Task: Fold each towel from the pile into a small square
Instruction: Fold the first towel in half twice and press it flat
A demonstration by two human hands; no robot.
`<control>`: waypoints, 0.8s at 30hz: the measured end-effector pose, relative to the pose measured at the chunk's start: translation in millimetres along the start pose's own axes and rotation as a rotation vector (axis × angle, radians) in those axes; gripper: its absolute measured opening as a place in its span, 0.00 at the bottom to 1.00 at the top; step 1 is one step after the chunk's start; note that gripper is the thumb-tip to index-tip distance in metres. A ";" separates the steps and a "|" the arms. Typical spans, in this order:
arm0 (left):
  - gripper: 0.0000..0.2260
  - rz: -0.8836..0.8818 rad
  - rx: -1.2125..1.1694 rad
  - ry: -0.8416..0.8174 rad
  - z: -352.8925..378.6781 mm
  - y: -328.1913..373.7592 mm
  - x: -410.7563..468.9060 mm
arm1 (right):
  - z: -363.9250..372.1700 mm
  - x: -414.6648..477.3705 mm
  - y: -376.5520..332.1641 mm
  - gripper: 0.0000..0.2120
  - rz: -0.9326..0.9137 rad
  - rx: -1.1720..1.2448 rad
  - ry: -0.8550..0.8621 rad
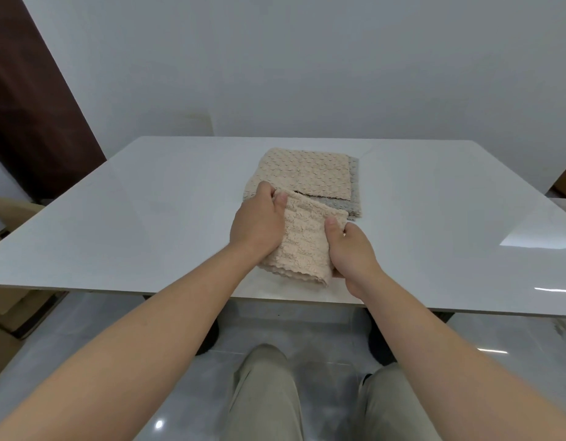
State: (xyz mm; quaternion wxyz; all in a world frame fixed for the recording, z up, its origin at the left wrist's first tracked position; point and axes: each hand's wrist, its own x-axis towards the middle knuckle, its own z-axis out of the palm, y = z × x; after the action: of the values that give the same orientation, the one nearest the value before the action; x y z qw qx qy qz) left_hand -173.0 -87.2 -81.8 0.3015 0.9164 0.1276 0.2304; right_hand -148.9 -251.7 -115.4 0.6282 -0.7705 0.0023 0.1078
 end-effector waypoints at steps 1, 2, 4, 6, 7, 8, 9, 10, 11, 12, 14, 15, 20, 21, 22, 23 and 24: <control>0.13 0.016 0.058 -0.001 -0.6 1.2 -0.4 | -0.2 0.9 1.1 0.26 -0.020 -0.032 0.024; 0.13 0.022 0.097 -0.009 -0.4 2.3 -0.3 | -0.4 2.3 2.8 0.26 -0.029 -0.052 0.038; 0.13 -0.039 0.079 -0.046 1.3 3.5 2.5 | -1.2 3.1 4.1 0.24 -0.009 -0.032 0.027; 0.13 -0.176 -0.033 -0.093 4.6 1.0 9.4 | -2.9 0.7 2.0 0.23 0.067 0.100 -0.017; 0.14 -0.240 -0.090 -0.102 5.9 -1.4 13.7 | -4.1 -0.3 1.3 0.23 0.111 0.190 -0.049; 0.15 -0.299 -0.134 -0.103 6.5 -3.0 17.8 | -5.7 -2.1 -0.4 0.23 0.140 0.279 -0.086; 0.16 -0.355 -0.178 -0.100 6.8 -4.6 21.4 | -7.5 -4.7 -1.9 0.23 0.151 0.349 -0.127; 0.16 -0.410 -0.229 -0.098 7.1 -6.4 24.4 | -8.9 -7.1 -2.4 0.24 0.142 0.408 -0.169; 0.15 -0.464 -0.285 -0.096 7.2 -7.5 26.1 | -10.3 -9.8 -1.9 0.26 0.116 0.452 -0.207; 0.13 -0.520 -0.345 -0.097 7.5 -8.3 27.5 | -11.4 -11.6 -0.2 0.29 0.084 0.488 -0.239; 0.13 -0.604 -0.430 -0.091 9.0 -9.4 29.9 | -12.5 -14.1 3.5 0.35 0.015 0.526 -0.283; 0.13 -0.620 -0.450 -0.090 10.9 -11.6 31.4 | -12.4 -15.2 5.1 0.36 -0.021 0.534 -0.288; 0.12 -0.676 -0.534 -0.061 16.6 -14.0 31.0 | -10.7 -17.9 10.2 0.30 -0.147 0.418 -0.165; 0.12 -0.669 -0.534 -0.063 17.5 -13.8 30.0 | -10.2 -17.0 11.4 0.28 -0.154 0.386 -0.126; 0.13 -0.658 -0.532 -0.059 17.9 -13.0 28.8 | -9.4 -16.1 12.4 0.27 -0.154 0.349 -0.086; 0.15 -0.648 -0.530 -0.052 18.5 -12.6 27.8 | -8.6 -16.2 12.5 0.25 -0.156 0.313 -0.052; 0.17 -0.638 -0.528 -0.045 19.0 -13.0 27.6 | -7.7 -16.2 12.8 0.24 -0.161 0.276 -0.025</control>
State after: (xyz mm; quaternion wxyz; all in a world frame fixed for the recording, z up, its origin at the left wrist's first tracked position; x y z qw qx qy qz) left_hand -141.0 -76.2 -93.7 0.5851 0.7269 0.3353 0.1301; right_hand -165.3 -264.0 -123.6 0.7346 -0.6733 -0.0526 0.0655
